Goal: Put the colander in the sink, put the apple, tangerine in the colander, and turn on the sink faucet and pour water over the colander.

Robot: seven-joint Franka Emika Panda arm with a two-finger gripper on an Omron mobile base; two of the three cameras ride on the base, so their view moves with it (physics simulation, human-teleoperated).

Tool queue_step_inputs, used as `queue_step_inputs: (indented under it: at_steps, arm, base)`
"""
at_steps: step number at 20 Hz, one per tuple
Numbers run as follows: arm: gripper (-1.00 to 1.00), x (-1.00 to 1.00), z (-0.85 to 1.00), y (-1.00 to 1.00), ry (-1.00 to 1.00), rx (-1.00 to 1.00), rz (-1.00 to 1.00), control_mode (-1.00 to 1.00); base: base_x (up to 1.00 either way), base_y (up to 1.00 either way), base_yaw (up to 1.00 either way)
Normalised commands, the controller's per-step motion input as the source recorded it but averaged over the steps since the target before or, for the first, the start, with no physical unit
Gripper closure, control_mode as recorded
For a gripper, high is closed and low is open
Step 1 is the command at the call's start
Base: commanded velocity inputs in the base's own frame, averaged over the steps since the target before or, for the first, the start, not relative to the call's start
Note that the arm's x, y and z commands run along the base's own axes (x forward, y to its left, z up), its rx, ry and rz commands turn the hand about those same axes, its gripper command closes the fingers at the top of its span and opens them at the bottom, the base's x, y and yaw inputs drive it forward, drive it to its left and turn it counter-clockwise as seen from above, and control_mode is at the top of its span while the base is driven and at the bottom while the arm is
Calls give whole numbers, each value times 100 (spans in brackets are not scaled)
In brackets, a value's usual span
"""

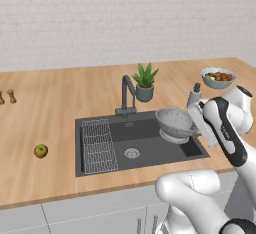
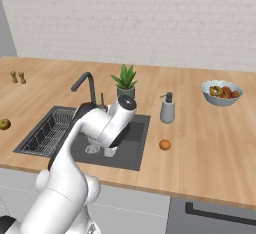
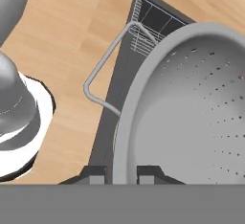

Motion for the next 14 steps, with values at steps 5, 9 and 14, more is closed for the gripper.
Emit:
queue_step_inputs:
  at_steps: [5, 9, 14]
  arm:
    - [100, 42, 0, 36, 10, -4, 18, -100]
    - [100, 52, -3, 8, 12, 0, 22, -100]
    - [100, 43, -15, 1, 8, 0, 21, -100]
  base:
    - [0, 0, 0]
    - [0, 0, 0]
    - [0, 0, 0]
